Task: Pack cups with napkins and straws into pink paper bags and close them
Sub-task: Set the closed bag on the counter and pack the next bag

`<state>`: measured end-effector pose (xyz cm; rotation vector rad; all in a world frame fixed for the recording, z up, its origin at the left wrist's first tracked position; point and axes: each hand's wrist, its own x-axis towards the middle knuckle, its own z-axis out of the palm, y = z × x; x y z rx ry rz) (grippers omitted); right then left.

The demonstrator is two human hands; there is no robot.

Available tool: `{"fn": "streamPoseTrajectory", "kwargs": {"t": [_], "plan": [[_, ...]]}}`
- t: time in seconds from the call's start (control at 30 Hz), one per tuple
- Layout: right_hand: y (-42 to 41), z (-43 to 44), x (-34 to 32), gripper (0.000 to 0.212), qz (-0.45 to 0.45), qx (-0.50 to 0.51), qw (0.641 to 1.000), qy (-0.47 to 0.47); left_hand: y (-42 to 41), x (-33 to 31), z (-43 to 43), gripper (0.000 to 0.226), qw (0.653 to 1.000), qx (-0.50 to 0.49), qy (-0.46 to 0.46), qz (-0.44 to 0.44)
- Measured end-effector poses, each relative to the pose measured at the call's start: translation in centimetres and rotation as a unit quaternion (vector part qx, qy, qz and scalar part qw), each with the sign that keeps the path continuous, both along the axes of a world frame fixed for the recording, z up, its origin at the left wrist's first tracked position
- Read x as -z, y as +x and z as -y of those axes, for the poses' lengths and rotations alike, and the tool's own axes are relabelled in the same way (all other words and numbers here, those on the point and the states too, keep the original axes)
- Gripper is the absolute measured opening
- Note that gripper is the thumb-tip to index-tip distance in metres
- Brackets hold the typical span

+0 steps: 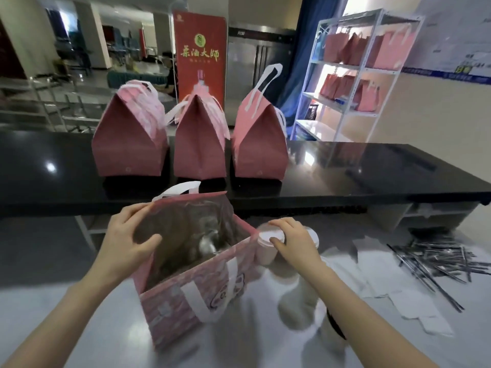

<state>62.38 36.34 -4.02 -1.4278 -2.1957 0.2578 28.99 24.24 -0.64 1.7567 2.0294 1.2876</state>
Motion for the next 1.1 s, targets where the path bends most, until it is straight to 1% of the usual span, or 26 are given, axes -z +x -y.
{"fn": "streamPoseTrajectory", "kwargs": {"t": [0.1,0.2,0.27,0.37,0.47,0.57,0.63,0.7,0.83,0.93,1.03,1.1], "plan": [[0.7,-3.2,1.2,0.053,0.085,-0.033,0.994,-0.055,1.0,0.3,0.4,0.063,0.997,-0.06,-0.033,-0.036],[0.7,-6.0,2.2,0.068,0.196,-0.061,0.976,-0.075,2.0,0.4,0.8,0.07,0.991,-0.099,-0.07,-0.057],[0.4,-7.6,2.8,0.075,0.248,-0.071,0.963,-0.082,2.5,0.3,1.0,0.074,0.987,-0.11,-0.085,-0.075],[0.1,-9.4,3.5,0.077,0.299,-0.091,0.945,-0.095,3.4,-0.1,1.4,0.076,0.986,-0.107,-0.093,-0.093],[-0.2,-10.3,3.8,0.077,0.312,-0.114,0.937,-0.102,4.2,-0.3,1.9,0.074,0.986,-0.11,-0.078,-0.101],[-0.2,-9.9,3.6,0.083,0.295,-0.127,0.943,-0.087,5.0,-0.3,2.4,0.073,0.986,-0.115,-0.055,-0.105],[0.0,-8.9,3.1,0.086,0.268,-0.139,0.95,-0.079,5.4,-0.3,2.5,0.074,0.987,-0.117,-0.045,-0.102],[0.7,-7.5,2.4,0.084,0.218,-0.145,0.962,-0.071,5.6,-0.3,2.5,0.076,0.987,-0.113,-0.044,-0.102],[3.4,-3.5,0.1,0.085,0.077,-0.138,0.984,-0.085,5.8,-0.1,2.8,0.082,0.99,-0.09,-0.034,-0.108],[5.7,-0.1,-3.1,0.084,0.011,-0.136,0.99,-0.024,6.1,0.2,3.1,0.088,0.99,-0.065,-0.029,-0.122],[6.6,3.1,-7.1,0.08,-0.027,-0.117,0.991,0.061,6.5,0.3,3.2,0.092,0.989,-0.043,-0.027,-0.14],[6.5,5.1,-9.5,0.078,-0.054,-0.118,0.988,0.086,6.6,0.3,3.4,0.093,0.988,-0.027,-0.02,-0.15]]}}
